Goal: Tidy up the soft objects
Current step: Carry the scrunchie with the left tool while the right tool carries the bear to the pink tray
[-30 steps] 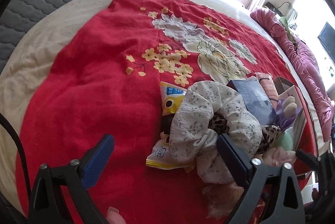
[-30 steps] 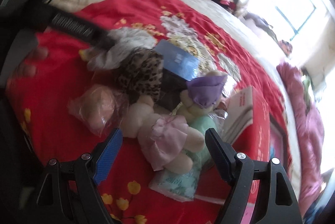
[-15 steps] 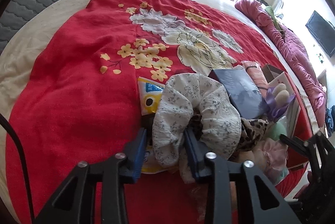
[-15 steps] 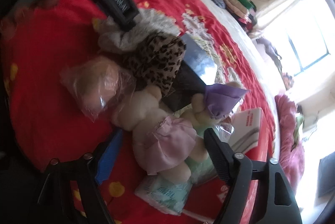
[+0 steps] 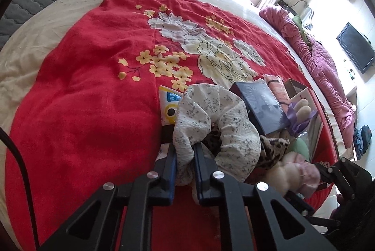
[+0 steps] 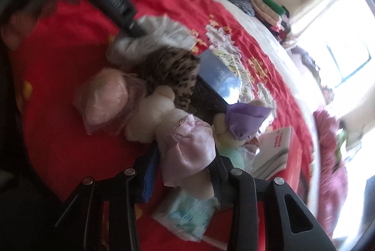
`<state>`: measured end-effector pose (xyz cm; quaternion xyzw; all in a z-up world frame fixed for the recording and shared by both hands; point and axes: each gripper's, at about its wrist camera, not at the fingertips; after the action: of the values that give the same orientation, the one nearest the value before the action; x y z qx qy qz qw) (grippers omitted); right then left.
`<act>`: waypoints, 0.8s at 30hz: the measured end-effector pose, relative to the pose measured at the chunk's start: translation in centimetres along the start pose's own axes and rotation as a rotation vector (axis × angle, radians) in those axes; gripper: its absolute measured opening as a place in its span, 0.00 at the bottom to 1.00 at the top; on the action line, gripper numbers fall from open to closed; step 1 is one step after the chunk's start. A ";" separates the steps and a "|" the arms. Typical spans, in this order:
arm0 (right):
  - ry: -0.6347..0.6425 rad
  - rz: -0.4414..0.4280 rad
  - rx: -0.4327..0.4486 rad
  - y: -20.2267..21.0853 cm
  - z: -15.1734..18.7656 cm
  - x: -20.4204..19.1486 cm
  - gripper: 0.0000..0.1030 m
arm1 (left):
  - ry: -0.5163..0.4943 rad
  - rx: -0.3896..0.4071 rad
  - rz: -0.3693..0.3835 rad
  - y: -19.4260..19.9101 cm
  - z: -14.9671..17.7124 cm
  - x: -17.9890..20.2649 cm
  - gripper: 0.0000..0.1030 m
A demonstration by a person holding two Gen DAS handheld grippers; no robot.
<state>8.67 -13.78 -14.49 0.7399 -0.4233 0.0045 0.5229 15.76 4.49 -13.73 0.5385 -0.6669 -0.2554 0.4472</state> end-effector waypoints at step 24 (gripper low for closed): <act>-0.462 0.044 0.210 14.2 0.6 8.6 0.38 | -0.158 0.176 0.018 11.8 -0.1 10.1 0.08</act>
<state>4.98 -20.97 0.06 0.7621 -0.5447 -0.1096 0.3324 9.88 -1.64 -0.73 0.5478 -0.7249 -0.2335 0.3463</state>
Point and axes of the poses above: each gripper's, at about its wrist camera, not at the fingertips, and y roughly against the way its jaws point, x to its right, z to its underside, and after that the axes turned 1 degree about y, right-handed
